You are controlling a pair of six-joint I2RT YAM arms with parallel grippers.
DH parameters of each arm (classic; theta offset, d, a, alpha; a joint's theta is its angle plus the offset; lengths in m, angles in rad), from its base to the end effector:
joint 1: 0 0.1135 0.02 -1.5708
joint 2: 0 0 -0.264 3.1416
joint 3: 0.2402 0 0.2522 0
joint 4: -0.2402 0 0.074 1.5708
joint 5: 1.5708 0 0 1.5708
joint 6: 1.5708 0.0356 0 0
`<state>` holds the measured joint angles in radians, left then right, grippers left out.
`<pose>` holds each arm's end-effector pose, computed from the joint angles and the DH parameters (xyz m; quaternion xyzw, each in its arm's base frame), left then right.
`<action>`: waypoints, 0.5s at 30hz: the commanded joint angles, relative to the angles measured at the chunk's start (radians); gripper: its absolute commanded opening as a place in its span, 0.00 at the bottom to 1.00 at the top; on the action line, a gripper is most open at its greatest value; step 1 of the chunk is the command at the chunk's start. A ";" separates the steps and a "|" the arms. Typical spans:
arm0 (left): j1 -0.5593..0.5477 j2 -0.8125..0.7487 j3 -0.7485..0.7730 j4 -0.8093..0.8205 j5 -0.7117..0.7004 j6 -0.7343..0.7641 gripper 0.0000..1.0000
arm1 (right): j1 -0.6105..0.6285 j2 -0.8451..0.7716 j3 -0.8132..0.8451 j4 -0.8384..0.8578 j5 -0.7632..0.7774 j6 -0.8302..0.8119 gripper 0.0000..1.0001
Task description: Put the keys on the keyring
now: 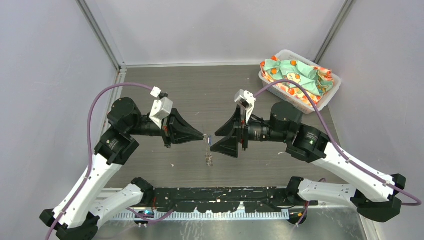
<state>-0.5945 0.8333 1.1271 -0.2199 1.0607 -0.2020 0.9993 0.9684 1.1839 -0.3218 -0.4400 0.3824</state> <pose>0.1074 -0.1101 0.4440 0.4780 0.5035 -0.5624 0.4491 0.0968 0.1785 0.4308 -0.3593 0.6472 0.5408 0.3994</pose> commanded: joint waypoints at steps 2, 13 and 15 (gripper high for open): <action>0.000 -0.018 0.020 0.057 -0.015 0.007 0.00 | -0.001 -0.025 -0.005 0.084 0.037 0.005 0.99; 0.001 -0.017 0.019 0.054 -0.015 0.006 0.00 | -0.001 0.008 -0.032 0.145 0.012 0.015 0.78; -0.001 -0.020 0.018 0.054 -0.017 0.006 0.00 | 0.000 0.013 -0.030 0.143 0.007 0.015 0.68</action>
<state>-0.5945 0.8330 1.1271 -0.2199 1.0473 -0.2020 0.9993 0.9794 1.1442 -0.2489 -0.4160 0.3939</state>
